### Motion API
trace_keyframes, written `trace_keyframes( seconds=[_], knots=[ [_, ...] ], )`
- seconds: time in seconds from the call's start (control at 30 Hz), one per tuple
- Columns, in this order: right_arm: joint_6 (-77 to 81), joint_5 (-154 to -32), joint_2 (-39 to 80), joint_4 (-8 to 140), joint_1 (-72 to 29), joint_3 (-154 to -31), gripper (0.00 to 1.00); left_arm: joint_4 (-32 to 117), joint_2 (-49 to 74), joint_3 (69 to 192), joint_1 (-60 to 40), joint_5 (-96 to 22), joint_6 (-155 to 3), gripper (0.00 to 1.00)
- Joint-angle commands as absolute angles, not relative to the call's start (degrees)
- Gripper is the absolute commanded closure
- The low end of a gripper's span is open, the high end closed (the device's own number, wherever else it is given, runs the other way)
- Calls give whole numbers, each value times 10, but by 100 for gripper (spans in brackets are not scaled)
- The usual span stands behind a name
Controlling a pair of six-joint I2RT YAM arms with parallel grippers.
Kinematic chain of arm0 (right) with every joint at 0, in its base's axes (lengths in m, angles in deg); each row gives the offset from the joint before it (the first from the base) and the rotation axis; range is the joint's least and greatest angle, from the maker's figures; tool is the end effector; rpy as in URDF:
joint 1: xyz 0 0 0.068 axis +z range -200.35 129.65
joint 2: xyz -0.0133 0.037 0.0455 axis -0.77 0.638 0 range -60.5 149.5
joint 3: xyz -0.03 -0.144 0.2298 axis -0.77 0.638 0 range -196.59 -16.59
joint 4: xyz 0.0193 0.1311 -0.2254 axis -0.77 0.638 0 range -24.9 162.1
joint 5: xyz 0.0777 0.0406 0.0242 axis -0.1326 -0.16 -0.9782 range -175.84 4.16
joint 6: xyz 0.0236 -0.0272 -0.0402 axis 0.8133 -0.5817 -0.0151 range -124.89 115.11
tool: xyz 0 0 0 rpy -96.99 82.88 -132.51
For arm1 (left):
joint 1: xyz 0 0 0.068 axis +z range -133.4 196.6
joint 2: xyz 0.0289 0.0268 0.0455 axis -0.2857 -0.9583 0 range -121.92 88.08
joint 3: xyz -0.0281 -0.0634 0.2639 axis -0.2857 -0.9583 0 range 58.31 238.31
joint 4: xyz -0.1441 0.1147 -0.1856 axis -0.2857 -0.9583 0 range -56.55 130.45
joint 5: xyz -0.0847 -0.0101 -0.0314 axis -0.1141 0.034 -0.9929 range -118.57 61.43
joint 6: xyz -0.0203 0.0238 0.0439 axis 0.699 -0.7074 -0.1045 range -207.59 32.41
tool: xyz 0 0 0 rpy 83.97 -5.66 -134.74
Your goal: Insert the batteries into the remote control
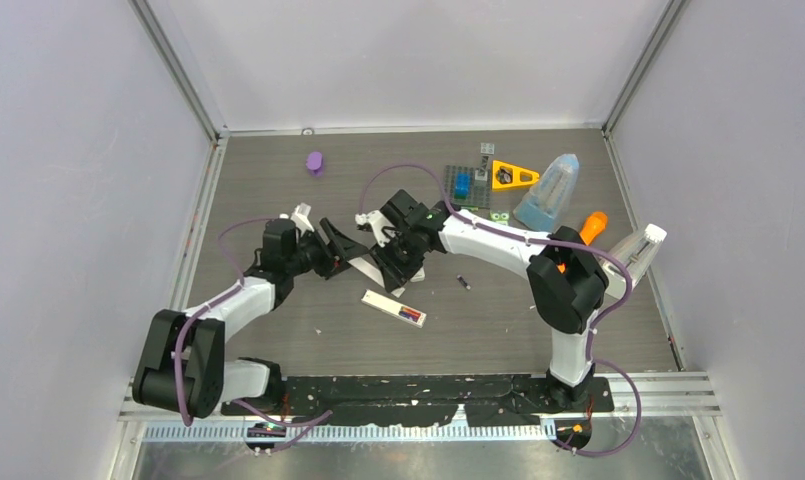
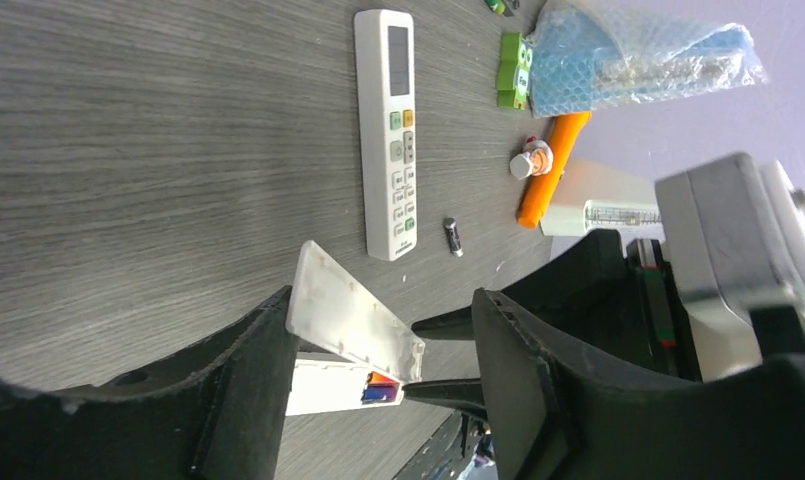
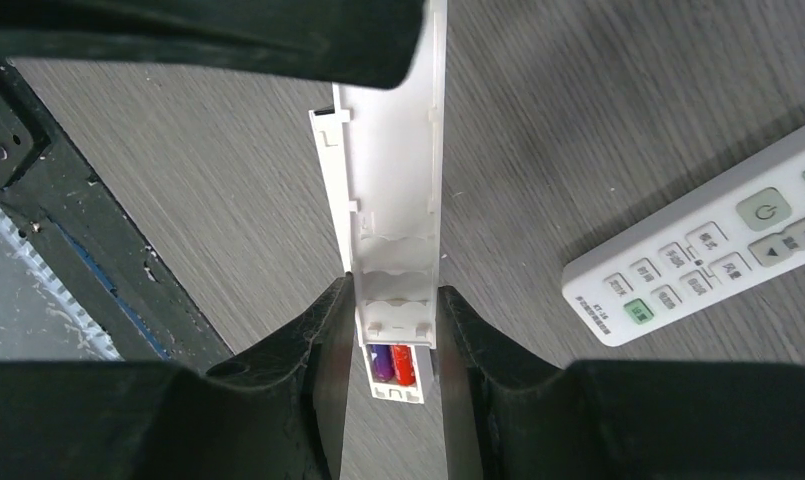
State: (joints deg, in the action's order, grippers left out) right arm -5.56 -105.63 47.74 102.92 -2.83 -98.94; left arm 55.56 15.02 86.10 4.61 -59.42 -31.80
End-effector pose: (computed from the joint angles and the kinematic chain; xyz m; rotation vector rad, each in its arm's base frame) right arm 0.2591 0.3008 0.2148 -1.2352 2.4854 0.7014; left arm 0.2394 -0.0695 0.1817 -0.5078 2.2218 -1.2379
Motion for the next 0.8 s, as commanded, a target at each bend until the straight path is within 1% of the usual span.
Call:
trace_keyframes(
  seconds=[0.0, 0.13, 0.2, 0.27, 0.3, 0.37, 0.4, 0.47, 0.53, 0.57, 0.6, 0.63, 0.7, 0.77],
  knots=[
    [-50, -1054, 452, 1017, -22, -1015, 63, 557, 144, 870, 45, -591, -286, 39],
    [-43, -1064, 447, 1004, -20, -1012, 63, 564, 143, 852, 45, -585, -273, 50],
    [-36, -1070, 446, 1002, -19, -1012, 63, 576, 139, 846, 44, -588, -262, 59],
    [-36, -1072, 445, 1001, -18, -1012, 62, 586, 135, 845, 45, -594, -252, 72],
    [-36, -1071, 444, 1001, -18, -1012, 62, 587, 133, 845, 45, -597, -250, 82],
    [-34, -1071, 442, 1000, -17, -1010, 61, 584, 131, 848, 45, -601, -248, 98],
    [-33, -1070, 441, 999, -16, -1009, 60, 581, 131, 848, 45, -601, -248, 100],
    [-31, -1062, 435, 993, -13, -1002, 57, 573, 135, 848, 45, -602, -244, 100],
    [-31, -1043, 415, 982, -8, -992, 50, 560, 145, 848, 45, -602, -234, 100],
    [-34, -1025, 407, 977, -5, -985, 42, 544, 153, 848, 45, -603, -223, 100],
    [-35, -1015, 387, 961, 1, -968, 38, 526, 162, 850, 45, -603, -213, 100],
    [-37, -993, 374, 949, 4, -956, 29, 504, 174, 853, 45, -602, -203, 100],
    [-42, -966, 329, 887, 19, -913, 20, 447, 200, 864, 45, -597, -189, 100],
    [-45, -941, 278, 822, 33, -860, 18, 376, 229, 878, 45, -588, -175, 100]
  ],
)
